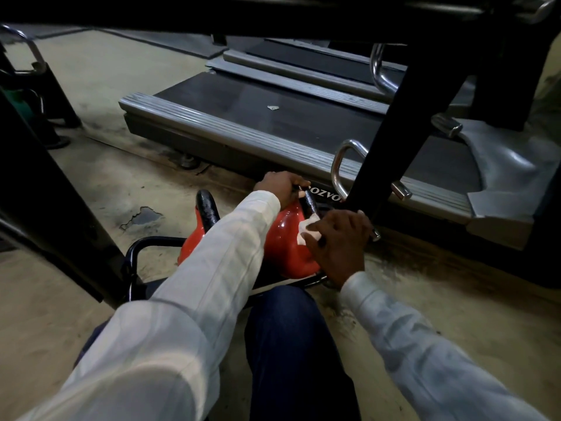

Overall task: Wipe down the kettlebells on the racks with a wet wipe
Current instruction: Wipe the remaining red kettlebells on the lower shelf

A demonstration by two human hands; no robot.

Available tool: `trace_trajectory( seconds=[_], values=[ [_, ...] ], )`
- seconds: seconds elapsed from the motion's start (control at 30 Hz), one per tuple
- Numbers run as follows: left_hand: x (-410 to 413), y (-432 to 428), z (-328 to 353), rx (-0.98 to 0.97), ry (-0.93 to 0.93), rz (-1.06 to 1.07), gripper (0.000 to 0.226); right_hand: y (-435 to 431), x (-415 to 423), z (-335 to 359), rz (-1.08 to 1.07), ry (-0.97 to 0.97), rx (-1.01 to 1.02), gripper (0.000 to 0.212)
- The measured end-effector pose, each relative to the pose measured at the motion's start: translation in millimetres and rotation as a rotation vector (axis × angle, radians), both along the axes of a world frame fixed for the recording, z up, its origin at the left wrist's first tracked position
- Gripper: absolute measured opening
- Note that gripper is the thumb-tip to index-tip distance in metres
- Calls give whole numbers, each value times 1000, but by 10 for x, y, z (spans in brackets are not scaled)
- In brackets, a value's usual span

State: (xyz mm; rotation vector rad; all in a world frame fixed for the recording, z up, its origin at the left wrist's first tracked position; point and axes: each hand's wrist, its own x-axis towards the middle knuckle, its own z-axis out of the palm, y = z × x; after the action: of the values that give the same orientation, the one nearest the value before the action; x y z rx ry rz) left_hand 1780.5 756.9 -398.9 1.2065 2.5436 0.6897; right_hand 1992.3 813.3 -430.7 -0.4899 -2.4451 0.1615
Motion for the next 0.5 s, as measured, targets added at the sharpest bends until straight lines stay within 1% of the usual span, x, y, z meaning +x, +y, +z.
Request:
trace_trajectory(
  seconds=[0.1, 0.13, 0.17, 0.27, 0.3, 0.33, 0.37, 0.43, 0.5],
  values=[
    [-14, 7, -15, 10, -4, -9, 32, -8, 78, -60, -109, 70, -193, 23],
    [-18, 5, -22, 15, -1, -15, 33, 24, 46, -107, -146, 76, -283, 25],
    [-16, 1, -23, 21, 1, -18, 33, 44, 7, -95, -156, 85, -435, 27],
    [25, -9, -5, 31, 12, -5, 33, 103, -191, 84, -103, 135, -1112, 22],
    [38, -10, 3, 29, 17, 2, 33, 106, -269, 149, -91, 158, -1338, 24],
    [48, -16, 12, 25, 23, 6, 34, 87, -341, 199, -77, 212, -1532, 26],
    [65, -25, 26, 18, 30, 7, 34, 61, -378, 240, -62, 251, -1670, 27],
    [106, -45, 66, -7, 51, 15, 35, 57, -404, 252, -1, 237, -1801, 27],
    [137, -59, 80, -23, 69, 27, 36, 101, -309, 203, 18, 181, -1772, 20]
  ],
)
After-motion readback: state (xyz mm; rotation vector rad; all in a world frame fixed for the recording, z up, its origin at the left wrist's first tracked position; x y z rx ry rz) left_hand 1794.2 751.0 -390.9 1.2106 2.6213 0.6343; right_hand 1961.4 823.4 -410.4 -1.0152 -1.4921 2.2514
